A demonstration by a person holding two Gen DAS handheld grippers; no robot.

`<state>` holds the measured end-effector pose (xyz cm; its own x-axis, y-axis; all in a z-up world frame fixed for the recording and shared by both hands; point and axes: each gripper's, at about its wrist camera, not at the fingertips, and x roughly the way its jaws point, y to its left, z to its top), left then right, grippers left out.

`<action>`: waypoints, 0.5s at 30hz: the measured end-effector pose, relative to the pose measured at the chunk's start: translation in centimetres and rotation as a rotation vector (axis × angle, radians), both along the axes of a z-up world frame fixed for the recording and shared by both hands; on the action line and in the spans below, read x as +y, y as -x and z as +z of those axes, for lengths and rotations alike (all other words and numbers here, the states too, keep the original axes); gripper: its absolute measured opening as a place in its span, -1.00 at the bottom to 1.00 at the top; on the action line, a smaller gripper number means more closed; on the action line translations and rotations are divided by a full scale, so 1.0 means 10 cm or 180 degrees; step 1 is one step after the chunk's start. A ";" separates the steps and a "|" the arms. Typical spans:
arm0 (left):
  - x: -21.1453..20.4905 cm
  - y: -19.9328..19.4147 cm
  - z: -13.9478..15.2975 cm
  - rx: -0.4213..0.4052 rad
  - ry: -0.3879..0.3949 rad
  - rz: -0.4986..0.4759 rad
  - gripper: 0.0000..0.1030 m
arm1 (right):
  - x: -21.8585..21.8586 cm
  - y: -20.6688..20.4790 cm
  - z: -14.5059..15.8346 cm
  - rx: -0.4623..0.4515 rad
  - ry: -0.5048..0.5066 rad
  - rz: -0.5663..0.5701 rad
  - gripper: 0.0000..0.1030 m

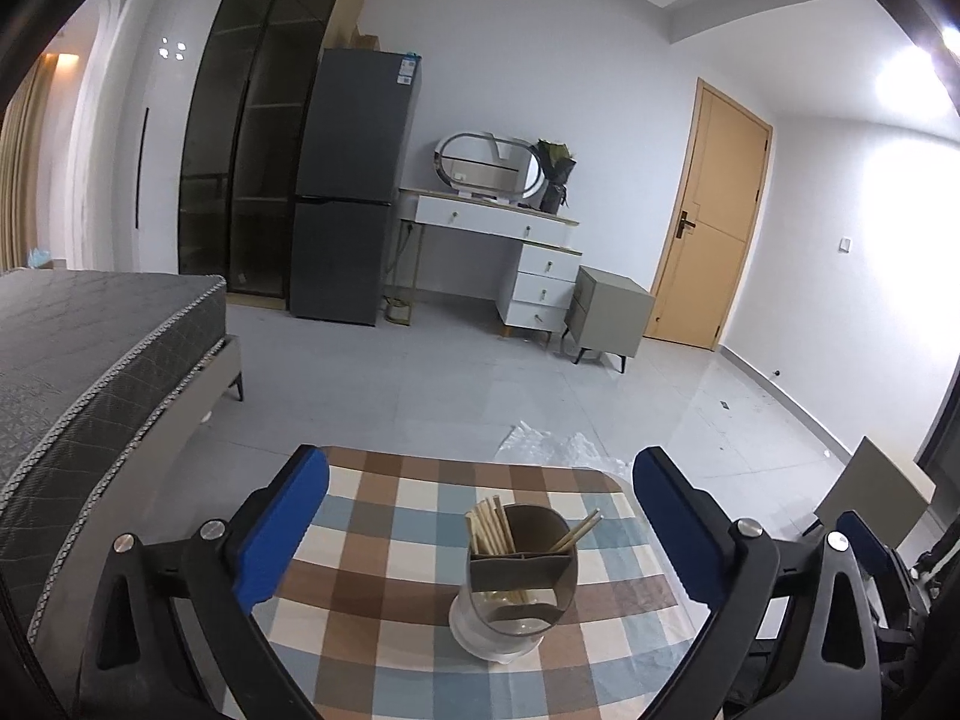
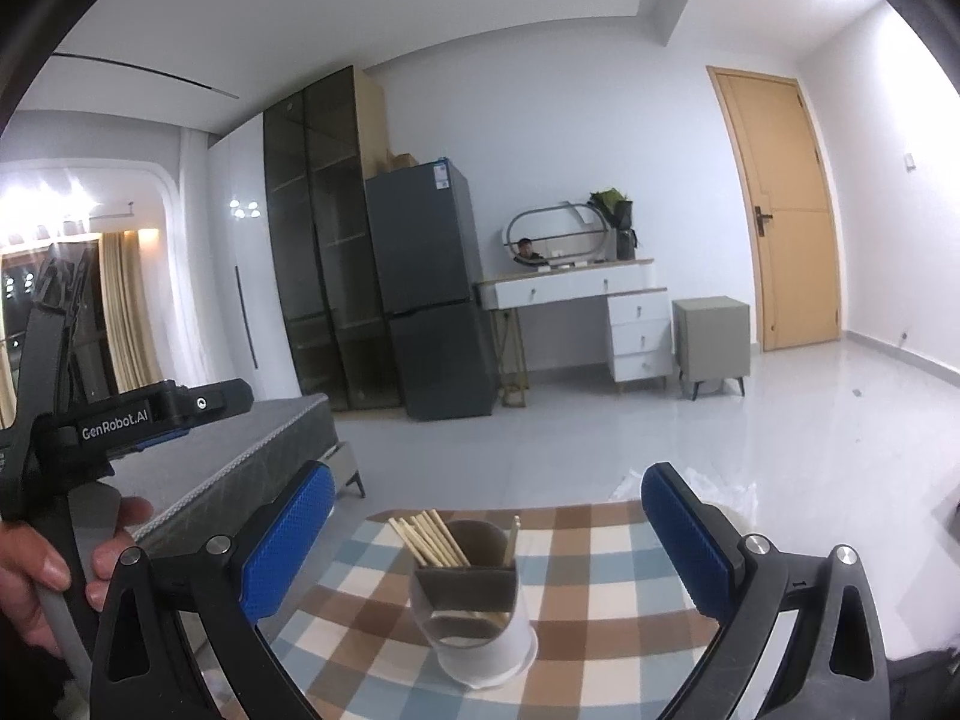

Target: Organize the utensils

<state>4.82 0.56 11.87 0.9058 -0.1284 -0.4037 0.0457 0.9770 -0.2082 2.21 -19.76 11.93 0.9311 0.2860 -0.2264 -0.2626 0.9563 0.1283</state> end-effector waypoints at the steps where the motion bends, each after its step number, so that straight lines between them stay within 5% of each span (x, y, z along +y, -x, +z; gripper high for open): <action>1: 0.00 0.03 -0.01 -0.0009 -0.0009 0.0006 0.92 | 0.00 0.02 0.01 -0.0011 0.0006 -0.0010 1.00; 15: 0.04 0.32 -0.19 -0.0090 -0.0175 0.0115 0.92 | -0.11 0.34 -0.16 -0.0029 0.0023 -0.0124 1.00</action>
<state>1.60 0.93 9.96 0.9206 -0.0737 -0.3835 0.0152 0.9881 -0.1533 -1.24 -20.88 10.29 0.9436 0.2478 -0.2198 -0.2261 0.9668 0.1191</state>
